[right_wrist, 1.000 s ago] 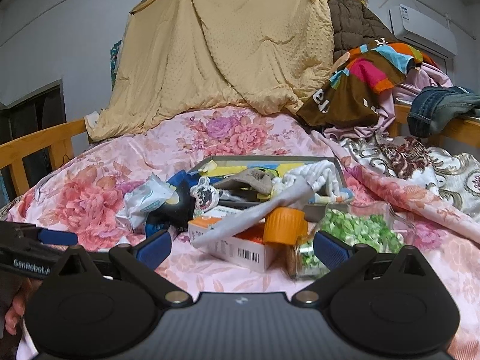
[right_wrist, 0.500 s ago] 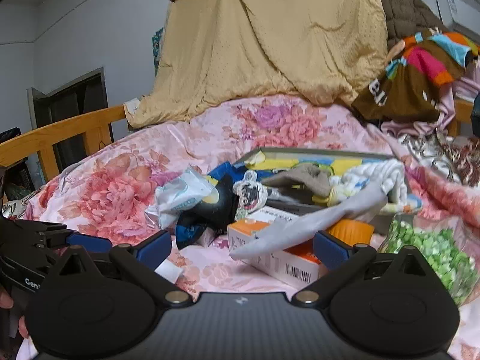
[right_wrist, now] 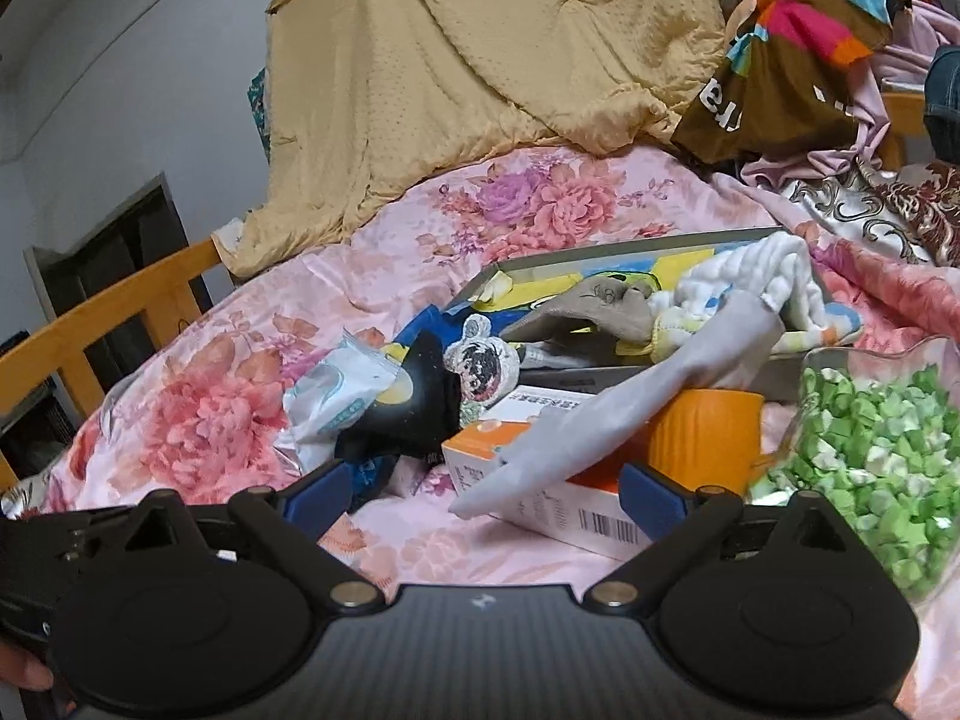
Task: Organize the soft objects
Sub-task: 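Grasp the white towel with the left tool while the right tool grasps the grey sock, then carry the white towel and grey sock with both tools over the tray, then open both tools to drop the towel and sock into the tray, then withdraw both tools from the tray back toward the pile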
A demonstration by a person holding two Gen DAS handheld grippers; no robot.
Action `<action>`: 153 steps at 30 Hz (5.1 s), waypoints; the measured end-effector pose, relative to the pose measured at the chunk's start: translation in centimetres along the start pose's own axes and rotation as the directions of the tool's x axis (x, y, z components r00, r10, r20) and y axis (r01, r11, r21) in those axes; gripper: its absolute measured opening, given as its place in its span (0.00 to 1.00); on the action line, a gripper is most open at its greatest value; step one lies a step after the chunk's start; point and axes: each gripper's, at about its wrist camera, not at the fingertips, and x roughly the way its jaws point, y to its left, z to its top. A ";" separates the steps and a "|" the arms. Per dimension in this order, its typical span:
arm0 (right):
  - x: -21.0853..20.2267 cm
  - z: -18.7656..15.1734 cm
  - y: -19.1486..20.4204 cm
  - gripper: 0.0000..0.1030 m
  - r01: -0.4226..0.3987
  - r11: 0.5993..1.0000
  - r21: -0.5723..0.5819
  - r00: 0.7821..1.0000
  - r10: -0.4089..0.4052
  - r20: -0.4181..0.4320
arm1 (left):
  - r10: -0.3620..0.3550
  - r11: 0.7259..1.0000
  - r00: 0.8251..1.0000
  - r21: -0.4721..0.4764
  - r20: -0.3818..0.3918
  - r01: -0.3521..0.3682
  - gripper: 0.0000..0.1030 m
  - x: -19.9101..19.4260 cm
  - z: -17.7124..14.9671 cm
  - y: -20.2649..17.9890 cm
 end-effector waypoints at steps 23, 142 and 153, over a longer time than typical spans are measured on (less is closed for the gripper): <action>3.2 0.3 -0.2 0.65 0.073 0.995 0.063 0.997 -0.073 -0.017 | -0.060 0.998 0.998 -0.019 -0.015 0.059 0.48 0.9 -0.1 0.1; -2.4 11.7 -7.5 0.92 0.078 0.980 0.182 0.990 -0.098 0.102 | 0.114 0.979 0.974 -0.188 0.194 -0.077 0.87 6.8 16.3 -5.4; -8.3 10.8 -4.1 1.00 0.147 0.985 0.086 0.965 -0.162 0.204 | 0.122 0.986 0.961 -0.145 0.248 -0.088 0.99 -0.8 13.3 -7.1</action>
